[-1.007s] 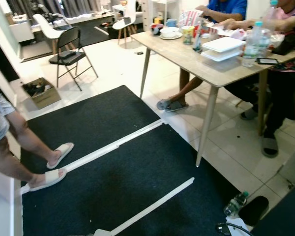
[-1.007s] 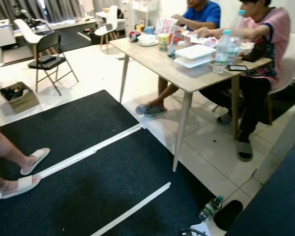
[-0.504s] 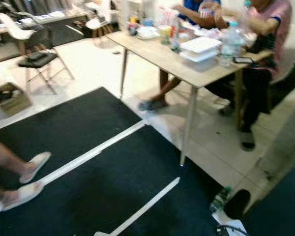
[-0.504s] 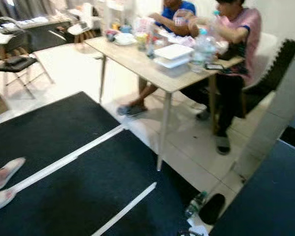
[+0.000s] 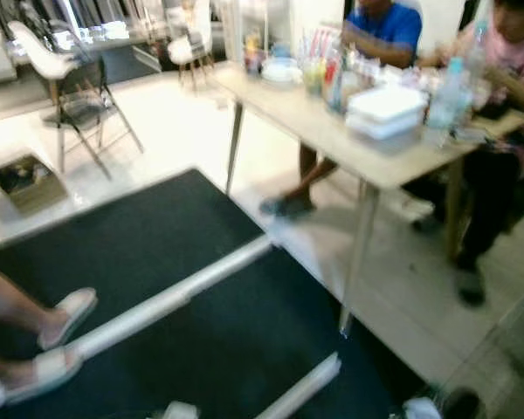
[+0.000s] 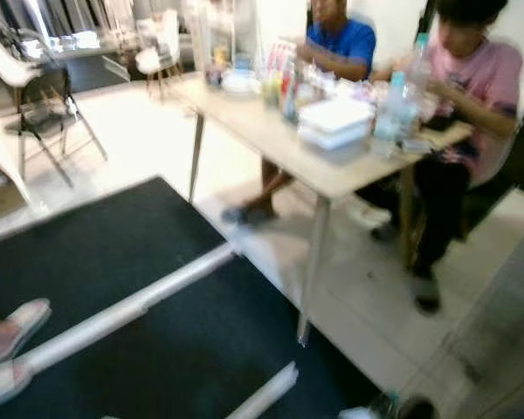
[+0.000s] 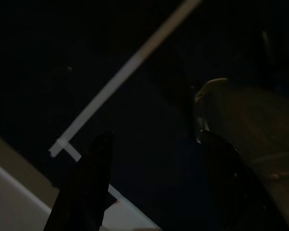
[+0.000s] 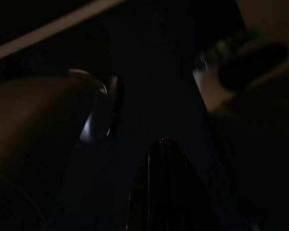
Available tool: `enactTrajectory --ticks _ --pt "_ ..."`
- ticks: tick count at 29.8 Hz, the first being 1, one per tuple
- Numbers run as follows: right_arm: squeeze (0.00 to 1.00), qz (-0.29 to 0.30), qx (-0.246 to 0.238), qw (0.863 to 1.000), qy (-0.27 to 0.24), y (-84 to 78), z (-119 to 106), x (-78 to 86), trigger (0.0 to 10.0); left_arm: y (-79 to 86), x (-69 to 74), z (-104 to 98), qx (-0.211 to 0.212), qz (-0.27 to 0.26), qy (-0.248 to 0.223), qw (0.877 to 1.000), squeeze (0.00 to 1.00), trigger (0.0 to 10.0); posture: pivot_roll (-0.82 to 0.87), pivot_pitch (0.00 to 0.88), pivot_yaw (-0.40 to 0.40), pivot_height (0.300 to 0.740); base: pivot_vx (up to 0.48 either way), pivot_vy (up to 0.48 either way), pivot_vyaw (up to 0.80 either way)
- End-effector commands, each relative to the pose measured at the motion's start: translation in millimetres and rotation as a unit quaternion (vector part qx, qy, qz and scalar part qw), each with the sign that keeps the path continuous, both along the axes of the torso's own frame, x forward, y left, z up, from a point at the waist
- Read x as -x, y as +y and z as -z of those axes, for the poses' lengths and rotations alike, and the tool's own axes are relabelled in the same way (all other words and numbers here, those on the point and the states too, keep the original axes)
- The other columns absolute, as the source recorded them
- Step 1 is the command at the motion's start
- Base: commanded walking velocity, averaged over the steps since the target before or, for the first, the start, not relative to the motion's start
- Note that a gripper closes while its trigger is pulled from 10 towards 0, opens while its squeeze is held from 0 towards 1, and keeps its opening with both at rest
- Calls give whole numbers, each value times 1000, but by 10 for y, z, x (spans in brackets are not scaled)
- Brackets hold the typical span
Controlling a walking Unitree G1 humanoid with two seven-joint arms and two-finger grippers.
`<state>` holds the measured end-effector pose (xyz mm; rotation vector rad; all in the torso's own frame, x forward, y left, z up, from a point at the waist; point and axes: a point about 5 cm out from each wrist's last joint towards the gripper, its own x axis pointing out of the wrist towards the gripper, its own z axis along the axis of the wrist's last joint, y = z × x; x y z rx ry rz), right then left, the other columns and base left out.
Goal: Restocking fridge
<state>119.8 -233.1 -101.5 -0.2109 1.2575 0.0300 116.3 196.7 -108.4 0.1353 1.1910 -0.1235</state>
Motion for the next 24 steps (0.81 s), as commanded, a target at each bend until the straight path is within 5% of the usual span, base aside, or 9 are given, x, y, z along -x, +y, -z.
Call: enactTrajectory --ticks 1,24 --pt "0 -3 -10 1000 -12 86 -5 -77 10000 51 82 16 -7 -2 12 1000 0 10000 -15 0 59 740 349 0 0" --pt "0 -1 -11 1000 -17 142 -16 -154 10000 54 82 15 -6 -3 12 1000 0 10000 -14 0 61 740 344 0 0"
